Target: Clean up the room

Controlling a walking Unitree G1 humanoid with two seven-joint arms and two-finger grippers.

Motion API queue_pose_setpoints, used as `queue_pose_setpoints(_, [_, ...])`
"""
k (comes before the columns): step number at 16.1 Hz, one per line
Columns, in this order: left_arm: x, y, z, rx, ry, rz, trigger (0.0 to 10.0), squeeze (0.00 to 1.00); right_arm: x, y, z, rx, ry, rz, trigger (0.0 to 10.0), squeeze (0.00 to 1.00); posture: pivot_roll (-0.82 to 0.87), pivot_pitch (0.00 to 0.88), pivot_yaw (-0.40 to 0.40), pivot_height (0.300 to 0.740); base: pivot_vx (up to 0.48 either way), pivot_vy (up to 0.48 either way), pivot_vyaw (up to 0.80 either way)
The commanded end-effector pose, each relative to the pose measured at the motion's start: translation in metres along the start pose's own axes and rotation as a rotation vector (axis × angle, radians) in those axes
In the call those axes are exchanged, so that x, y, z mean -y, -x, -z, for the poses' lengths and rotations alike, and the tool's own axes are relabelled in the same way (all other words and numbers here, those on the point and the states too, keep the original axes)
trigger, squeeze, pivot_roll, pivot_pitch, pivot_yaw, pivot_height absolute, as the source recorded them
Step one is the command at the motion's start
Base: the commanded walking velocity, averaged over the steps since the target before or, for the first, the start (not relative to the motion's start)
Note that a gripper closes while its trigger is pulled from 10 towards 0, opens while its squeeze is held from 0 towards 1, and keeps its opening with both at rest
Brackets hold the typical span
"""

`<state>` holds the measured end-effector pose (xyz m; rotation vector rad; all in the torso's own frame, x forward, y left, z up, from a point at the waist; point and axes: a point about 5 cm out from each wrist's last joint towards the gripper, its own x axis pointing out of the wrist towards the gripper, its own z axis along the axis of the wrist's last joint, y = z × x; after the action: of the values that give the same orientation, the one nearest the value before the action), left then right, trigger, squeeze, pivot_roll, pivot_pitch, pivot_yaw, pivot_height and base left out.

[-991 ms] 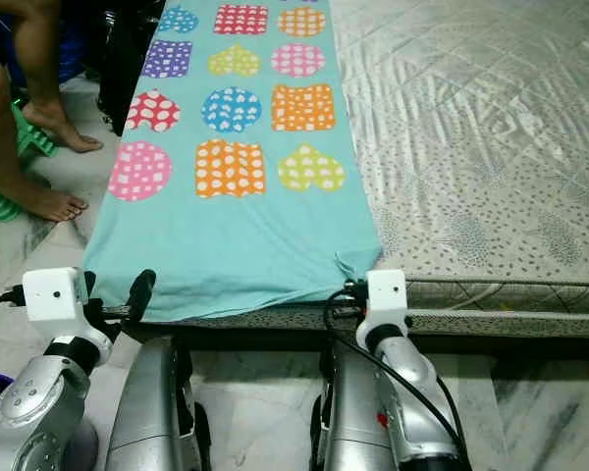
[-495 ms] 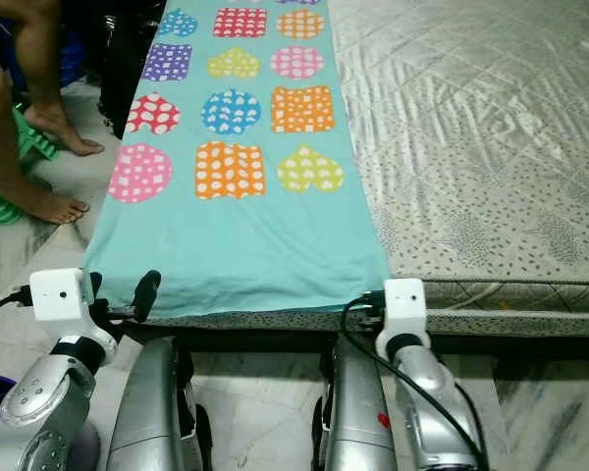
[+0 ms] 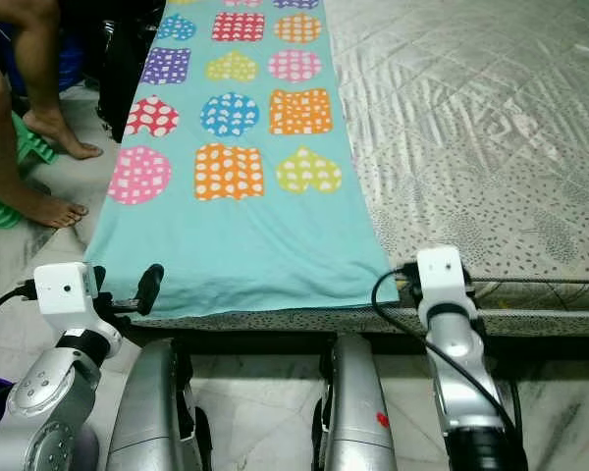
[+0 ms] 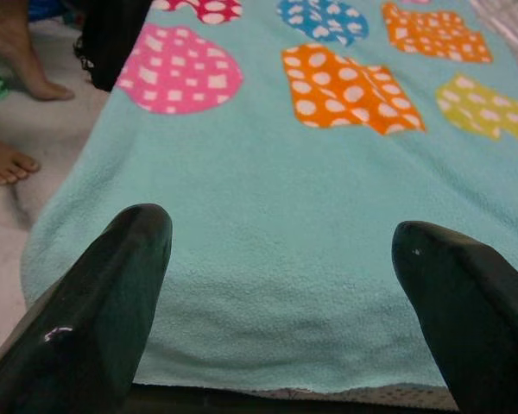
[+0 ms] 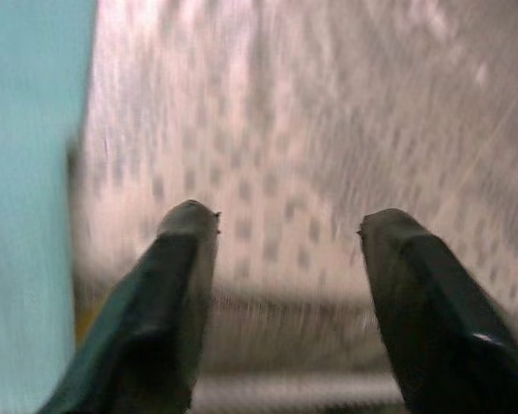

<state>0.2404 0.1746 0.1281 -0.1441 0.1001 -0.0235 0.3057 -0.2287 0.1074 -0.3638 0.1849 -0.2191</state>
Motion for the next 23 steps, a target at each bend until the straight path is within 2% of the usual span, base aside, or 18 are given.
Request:
queue_pose_setpoints(1, [-0.003, 0.000, 0.001, 0.001, -0.007, -0.020, 10.0, 0.00, -0.005, 0.002, -0.006, 0.026, -0.042, -0.010, 10.0, 1.00, 0.03, 0.166, 0.011, 0.531, 0.000, 0.000, 0.00])
queue_pose_setpoints(4, [-0.002, -0.003, -0.002, 0.030, 0.002, -0.012, 10.0, 0.00, -0.026, 0.010, -0.027, 0.152, -0.225, -0.135, 10.0, 1.00, 0.01, 0.147, 0.010, 0.531, 0.000, 0.000, 0.00])
queue_pose_setpoints(5, [0.000, -0.004, -0.003, 0.051, 0.002, -0.003, 10.0, 0.00, -0.034, 0.014, -0.033, 0.175, -0.316, -0.186, 10.0, 1.00, 0.00, 0.135, 0.008, 0.531, 0.000, 0.000, 0.00])
queue_pose_setpoints(8, [0.000, -0.007, -0.004, 0.072, 0.006, -0.003, 10.0, 0.00, -0.046, 0.022, -0.043, 0.220, -0.412, -0.248, 10.0, 1.00, -0.01, 0.103, 0.013, 0.531, 0.000, 0.000, 0.00])
queue_pose_setpoints(11, [-0.003, -0.013, -0.005, 0.090, 0.002, -0.007, 10.0, 0.00, -0.049, 0.028, -0.051, 0.257, -0.486, -0.281, 10.0, 1.00, -0.03, 0.065, 0.020, 0.531, 0.000, 0.000, 0.00])
queue_pose_setpoints(12, [-0.004, -0.014, -0.004, 0.093, 0.002, -0.009, 10.0, 0.00, -0.050, 0.030, -0.052, 0.260, -0.497, -0.291, 10.0, 0.00, -0.04, 0.060, 0.020, 0.531, 0.000, 0.000, 0.00])
queue_pose_setpoints(15, [-0.001, -0.020, 0.000, 0.100, 0.016, -0.008, 10.0, 0.00, -0.052, 0.033, -0.053, 0.252, -0.538, -0.313, 10.0, 0.00, -0.07, 0.020, 0.023, 0.531, 0.000, 0.000, 0.00])
queue_pose_setpoints(18, [0.005, -0.030, 0.000, 0.116, 0.029, 0.003, 10.0, 0.00, -0.053, 0.030, -0.065, 0.296, -0.561, -0.349, 10.0, 0.00, -0.08, 0.000, 0.020, 0.531, 0.000, 0.000, -0.18])
queue_pose_setpoints(23, [0.005, -0.030, 0.000, 0.116, 0.028, 0.003, 10.0, 0.00, -0.053, 0.030, -0.065, 0.298, -0.561, -0.350, 10.0, 0.00, -0.08, 0.000, 0.020, 0.531, 0.000, 0.000, -0.53])
